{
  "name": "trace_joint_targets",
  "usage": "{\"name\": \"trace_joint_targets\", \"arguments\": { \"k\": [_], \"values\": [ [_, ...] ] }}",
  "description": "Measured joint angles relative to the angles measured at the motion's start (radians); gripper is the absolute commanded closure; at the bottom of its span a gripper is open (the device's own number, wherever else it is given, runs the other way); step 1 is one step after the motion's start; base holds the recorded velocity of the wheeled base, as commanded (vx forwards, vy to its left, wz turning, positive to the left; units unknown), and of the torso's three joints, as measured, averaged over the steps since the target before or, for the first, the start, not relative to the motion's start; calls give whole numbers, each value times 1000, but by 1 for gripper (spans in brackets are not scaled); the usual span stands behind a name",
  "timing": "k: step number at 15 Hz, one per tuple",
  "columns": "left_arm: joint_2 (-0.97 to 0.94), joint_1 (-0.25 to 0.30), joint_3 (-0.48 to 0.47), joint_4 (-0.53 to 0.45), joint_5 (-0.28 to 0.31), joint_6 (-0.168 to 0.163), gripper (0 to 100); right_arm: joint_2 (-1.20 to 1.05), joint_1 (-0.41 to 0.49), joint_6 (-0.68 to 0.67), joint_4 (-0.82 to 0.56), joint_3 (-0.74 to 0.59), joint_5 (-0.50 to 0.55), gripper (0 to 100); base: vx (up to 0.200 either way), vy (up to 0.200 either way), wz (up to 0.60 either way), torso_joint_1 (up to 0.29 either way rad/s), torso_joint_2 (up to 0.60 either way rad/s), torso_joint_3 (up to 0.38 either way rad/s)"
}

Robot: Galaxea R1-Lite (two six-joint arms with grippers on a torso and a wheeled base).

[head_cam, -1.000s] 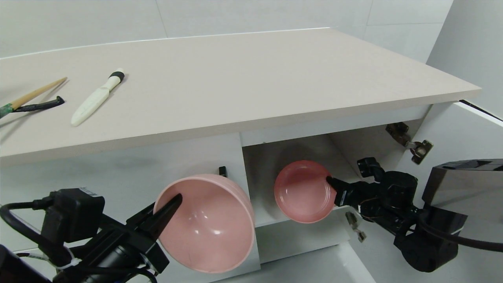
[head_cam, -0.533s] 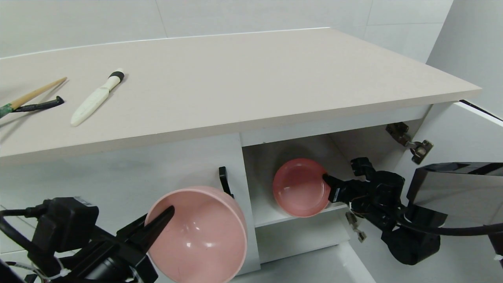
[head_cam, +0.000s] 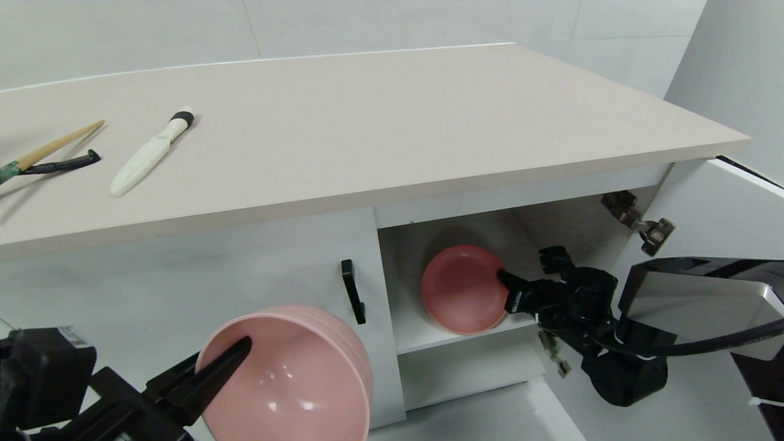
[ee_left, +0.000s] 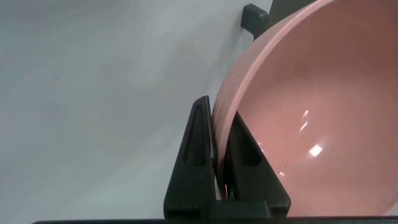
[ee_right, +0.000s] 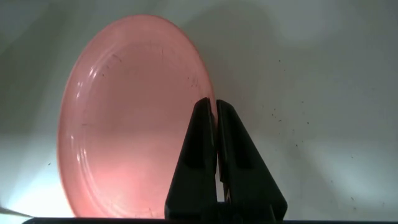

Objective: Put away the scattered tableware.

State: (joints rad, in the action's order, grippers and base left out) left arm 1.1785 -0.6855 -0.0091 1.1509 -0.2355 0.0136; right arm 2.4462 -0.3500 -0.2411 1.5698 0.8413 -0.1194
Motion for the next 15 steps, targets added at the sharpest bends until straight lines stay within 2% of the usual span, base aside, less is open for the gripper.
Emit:
{"name": "trace_joint_targets", "arguments": {
  "k": [1, 2, 7, 10, 12, 15],
  "values": [
    [1, 0, -4, 0, 0, 0, 100, 5, 0, 0, 0, 10, 1, 100, 0, 0, 0, 0, 0, 0],
    [5, 0, -8, 1, 0, 0, 100, 9, -1, 1, 0, 19, 5, 0, 0, 0, 0, 0, 0, 0],
    [52, -3, -14, 44, -1, 0, 100, 13, -1, 8, 0, 24, 21, 0, 0, 0, 0, 0, 0, 0],
    [99, -38, -13, 101, -2, 4, 100, -53, -1, 14, 1, -27, 63, 0, 0, 0, 0, 0, 0, 0],
    [148, -56, -17, 172, -2, 0, 100, -141, -4, 46, 0, -130, 68, 0, 0, 0, 0, 0, 0, 0],
    [262, -66, -19, 341, -2, -20, 100, -310, -24, 107, 0, -350, 72, 0, 0, 0, 0, 0, 0, 0]
  ]
}}
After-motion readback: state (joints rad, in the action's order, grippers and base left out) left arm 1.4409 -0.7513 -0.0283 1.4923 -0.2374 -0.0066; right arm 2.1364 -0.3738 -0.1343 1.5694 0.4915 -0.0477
